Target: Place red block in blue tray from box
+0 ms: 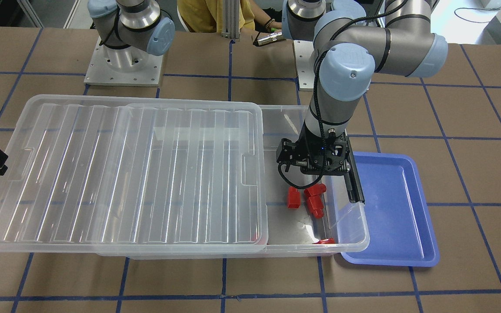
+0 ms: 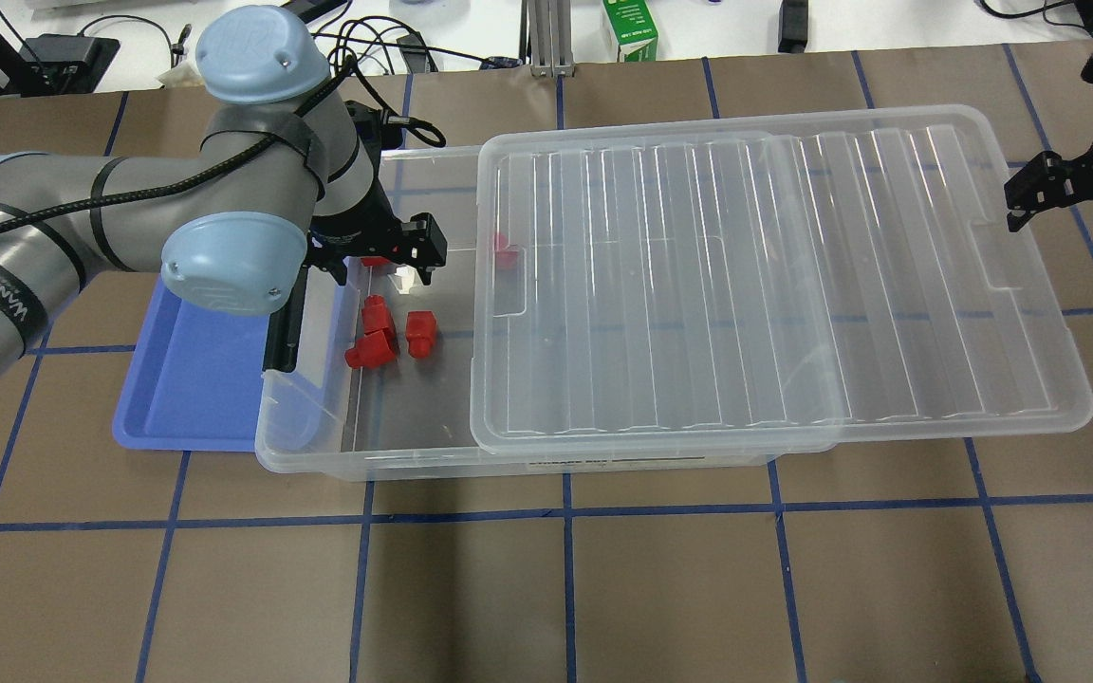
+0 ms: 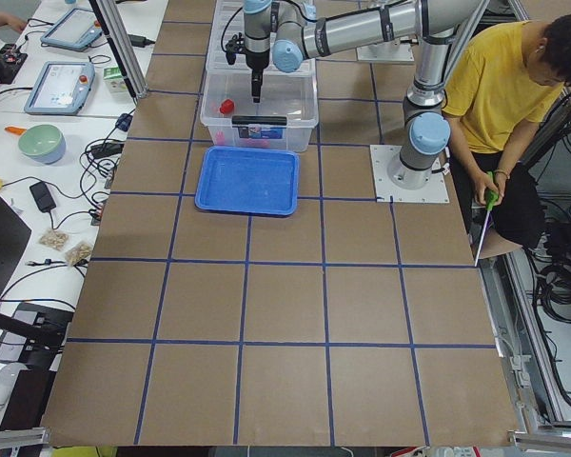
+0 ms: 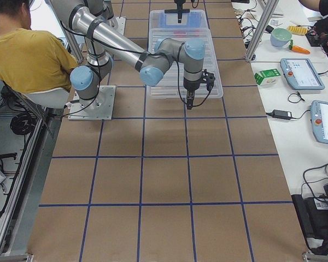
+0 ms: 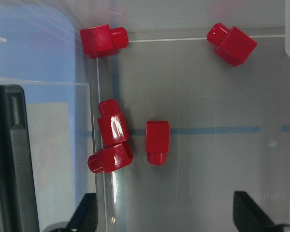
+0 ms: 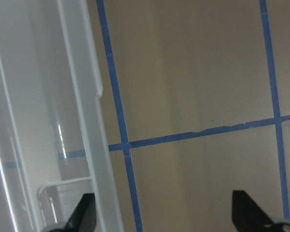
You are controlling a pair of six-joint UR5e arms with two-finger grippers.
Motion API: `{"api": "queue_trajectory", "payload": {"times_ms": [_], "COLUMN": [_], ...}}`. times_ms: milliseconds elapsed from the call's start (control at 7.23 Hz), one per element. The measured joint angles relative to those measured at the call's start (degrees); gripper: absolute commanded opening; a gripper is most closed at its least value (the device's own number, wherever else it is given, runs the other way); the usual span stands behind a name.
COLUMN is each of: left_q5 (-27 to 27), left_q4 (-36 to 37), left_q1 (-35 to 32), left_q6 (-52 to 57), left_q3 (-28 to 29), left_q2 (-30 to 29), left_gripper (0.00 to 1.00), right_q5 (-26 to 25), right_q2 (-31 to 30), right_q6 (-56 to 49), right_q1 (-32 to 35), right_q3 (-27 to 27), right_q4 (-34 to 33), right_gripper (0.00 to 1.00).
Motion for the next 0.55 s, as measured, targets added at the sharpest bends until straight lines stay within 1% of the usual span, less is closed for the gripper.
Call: {"api": "queue_trajectory", "payload": {"times_ms": [138,277,415,553], "left_q5": [-0.41,-0.59,-0.65,-0.70], "left_q4": [1.19,3.01,5.88,9.26], "left_q1": [-0.11,-0.16,-0.19,-0.19], "left_q6": [-0.50,-0.58,-0.55,-0.40], "left_q3": [-0.23,-0.61,-1.58,-3.15], "left_q2": [-1.04,-2.19,-3.41,-4.51], "left_gripper": [1.00,1.00,1.00,1.00], "right_q5": [0.16,0.45,0.59,0.62], "right_q2": [-0.47,-1.11,-1.59,-1.79], "right_q6": [0.23,0.63,1.12,1.49], "right_q1": [0.32,1.00,1.97,2.68], "right_q3": [-0.54,-2.58,-6.96,-13.23], "right_q4": [0.50,2.81,8.15,16.14], "right_gripper": [1.00,1.00,1.00,1.00]}}
